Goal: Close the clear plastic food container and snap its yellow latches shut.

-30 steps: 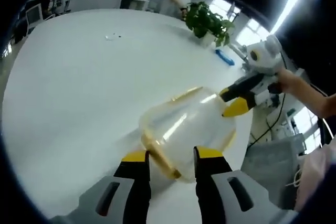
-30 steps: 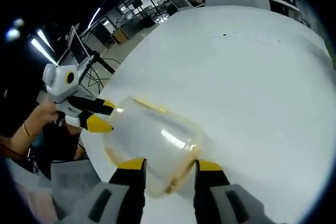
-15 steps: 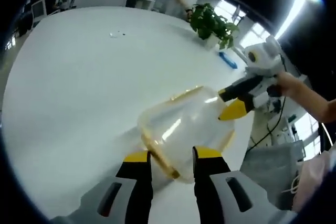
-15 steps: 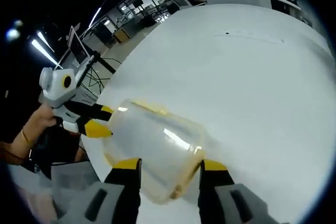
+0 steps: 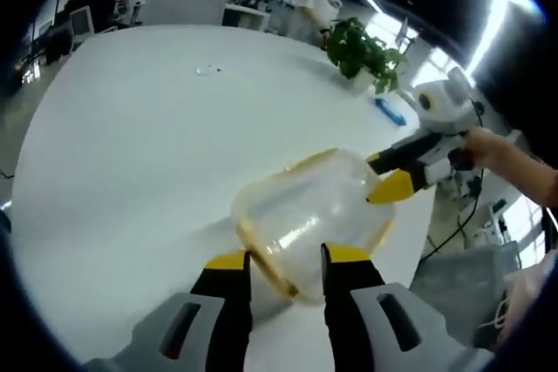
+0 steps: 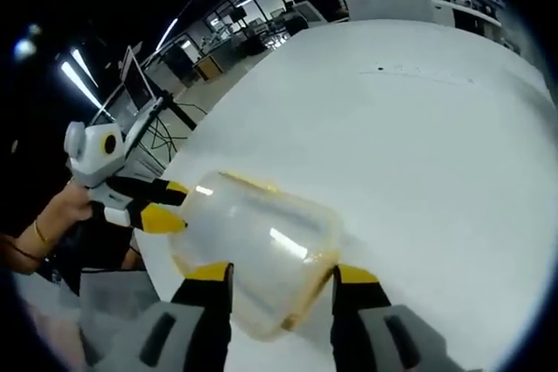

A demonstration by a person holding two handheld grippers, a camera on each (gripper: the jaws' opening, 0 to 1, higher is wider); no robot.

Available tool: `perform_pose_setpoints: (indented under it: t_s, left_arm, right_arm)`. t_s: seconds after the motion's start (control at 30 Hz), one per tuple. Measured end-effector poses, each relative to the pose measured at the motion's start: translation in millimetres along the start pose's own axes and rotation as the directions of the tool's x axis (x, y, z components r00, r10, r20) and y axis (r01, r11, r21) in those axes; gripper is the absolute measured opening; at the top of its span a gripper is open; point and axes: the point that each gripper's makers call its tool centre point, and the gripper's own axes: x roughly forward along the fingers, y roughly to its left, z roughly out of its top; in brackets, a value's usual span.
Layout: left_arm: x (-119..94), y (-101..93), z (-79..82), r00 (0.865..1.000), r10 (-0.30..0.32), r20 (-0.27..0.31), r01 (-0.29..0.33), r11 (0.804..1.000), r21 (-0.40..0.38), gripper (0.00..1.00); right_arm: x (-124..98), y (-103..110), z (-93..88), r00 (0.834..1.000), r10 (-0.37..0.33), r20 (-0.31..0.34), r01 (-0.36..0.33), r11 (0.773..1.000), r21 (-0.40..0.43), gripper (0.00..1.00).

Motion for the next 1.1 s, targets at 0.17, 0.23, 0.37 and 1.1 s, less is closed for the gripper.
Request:
perform_pose_setpoints:
  t_s: [0.17,0.23,0.37,1.1]
  left_arm:
    - [-1,0.4,3.6,0.999,0.025,-0.024,-0.023,0.998,0.058,0.31]
    - [-1,0.9,5.2,0.999,0.040,-0.036,-0.036,0.995,0.094,0.32]
    - [-3,1.6,6.4,0.997,0.058,-0.047,-0.051,0.990,0.128,0.36]
    - [1,-26.7,23.3,0.997,0.066,0.045,-0.078,0.914,0.397,0.39]
  right_arm:
    - [-2,-1,-1.9,0.999,-0.013,0.036,0.013,1.000,0.015,0.44]
    - [-5,-4,-0.7,0.998,-0.036,0.050,0.037,0.999,-0.012,0.45]
    - [-14,-17,5.8,0.992,-0.106,0.063,0.110,0.991,-0.072,0.45]
    - [-5,37,31.5,0.997,0.012,0.081,0.020,0.924,-0.381,0.22]
